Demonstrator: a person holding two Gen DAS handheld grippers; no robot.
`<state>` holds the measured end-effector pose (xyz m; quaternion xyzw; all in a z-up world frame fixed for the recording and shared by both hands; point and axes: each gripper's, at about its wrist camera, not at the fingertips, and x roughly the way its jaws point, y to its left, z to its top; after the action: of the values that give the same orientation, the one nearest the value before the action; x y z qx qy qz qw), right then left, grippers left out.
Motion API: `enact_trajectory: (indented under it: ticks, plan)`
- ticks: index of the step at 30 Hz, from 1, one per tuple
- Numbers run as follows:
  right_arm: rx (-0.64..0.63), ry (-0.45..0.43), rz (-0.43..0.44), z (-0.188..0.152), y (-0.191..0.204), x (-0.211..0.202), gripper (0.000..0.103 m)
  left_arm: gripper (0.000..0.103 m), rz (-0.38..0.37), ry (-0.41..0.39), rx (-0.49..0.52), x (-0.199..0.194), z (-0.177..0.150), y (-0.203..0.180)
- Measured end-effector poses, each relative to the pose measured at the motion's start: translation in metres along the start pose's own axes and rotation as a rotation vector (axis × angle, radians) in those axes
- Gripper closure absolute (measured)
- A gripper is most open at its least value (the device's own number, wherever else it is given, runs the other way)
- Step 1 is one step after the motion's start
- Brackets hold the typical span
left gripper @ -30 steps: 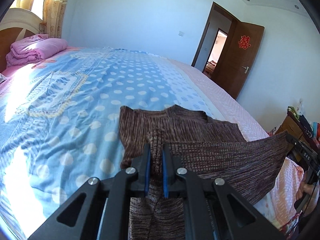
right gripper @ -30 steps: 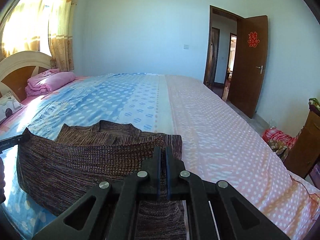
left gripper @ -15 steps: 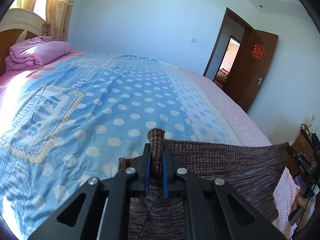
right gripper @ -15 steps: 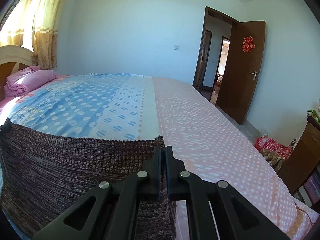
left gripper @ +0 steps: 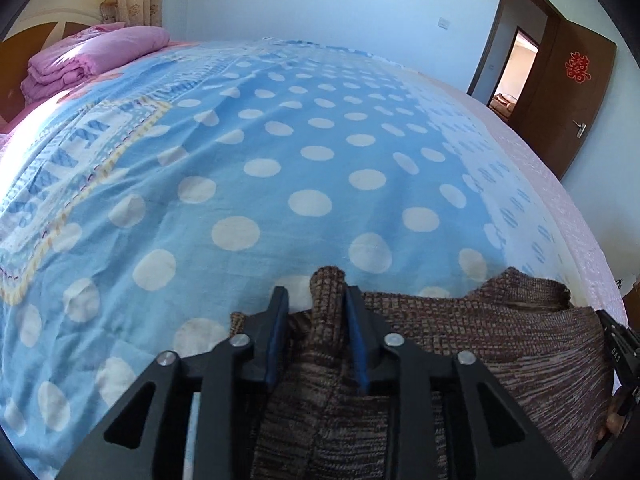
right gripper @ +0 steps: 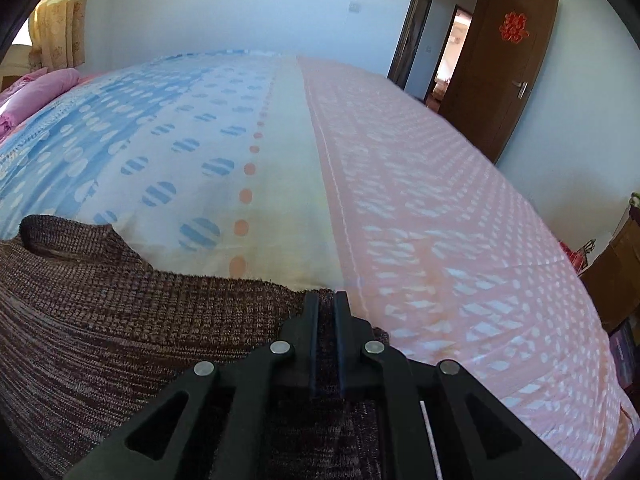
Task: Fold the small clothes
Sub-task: 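Lift the hem with both tools and fold it toward the collar, then open both tools and release the folded hem onto the sweater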
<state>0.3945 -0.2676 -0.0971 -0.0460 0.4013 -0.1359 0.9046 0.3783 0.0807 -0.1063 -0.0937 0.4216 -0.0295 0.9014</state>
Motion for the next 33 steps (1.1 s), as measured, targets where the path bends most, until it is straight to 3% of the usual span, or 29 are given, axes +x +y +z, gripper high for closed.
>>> enact_trajectory:
  ticks: [4, 7, 11, 15, 16, 17, 19, 22, 24, 26, 30, 33]
  plan:
    - [0.183, -0.035, 0.165, -0.001, -0.042, -0.017, 0.096, 0.056, -0.041, 0.009, -0.046, -0.001, 0.000, 0.012]
    - [0.359, -0.184, 0.113, -0.016, -0.087, -0.071, 0.096, 0.056, -0.036, -0.020, -0.015, -0.021, -0.001, 0.015]
    - [0.309, -0.128, 0.162, -0.054, -0.100, -0.111, 0.095, 0.035, 0.021, -0.117, 0.090, -0.069, -0.018, 0.011]
    - [0.267, -0.088, 0.210, -0.103, -0.087, -0.135, 0.094, 0.034, -0.036, -0.142, 0.149, -0.109, -0.052, 0.002]
    - [0.252, -0.082, 0.218, -0.112, -0.080, -0.138, 0.084, 0.034, -0.043, -0.144, 0.159, -0.115, -0.063, -0.001]
    - [0.224, -0.072, 0.220, -0.121, -0.073, -0.139, 0.066, 0.034, -0.052, -0.144, 0.168, -0.119, -0.072, -0.005]
    - [0.182, -0.061, 0.209, -0.131, -0.058, -0.136, 0.055, 0.031, -0.065, -0.132, 0.200, -0.122, -0.089, -0.013]
    - [0.119, -0.054, 0.191, -0.135, -0.043, -0.131, 0.055, 0.028, -0.052, -0.107, 0.228, -0.119, -0.109, -0.020]
    - [0.058, -0.002, 0.126, -0.136, -0.030, -0.117, 0.058, 0.028, -0.022, -0.102, 0.244, -0.112, -0.117, -0.024]
    - [0.060, -0.016, 0.132, -0.140, -0.029, -0.117, 0.086, 0.028, -0.010, -0.071, 0.232, -0.101, -0.123, -0.021]
    - [0.138, -0.031, 0.144, -0.149, -0.040, -0.130, 0.088, 0.019, -0.060, -0.045, 0.190, -0.095, -0.121, -0.012]
    - [0.236, -0.030, 0.177, -0.163, -0.053, -0.133, 0.088, 0.018, -0.067, -0.051, 0.188, -0.095, -0.125, -0.012]
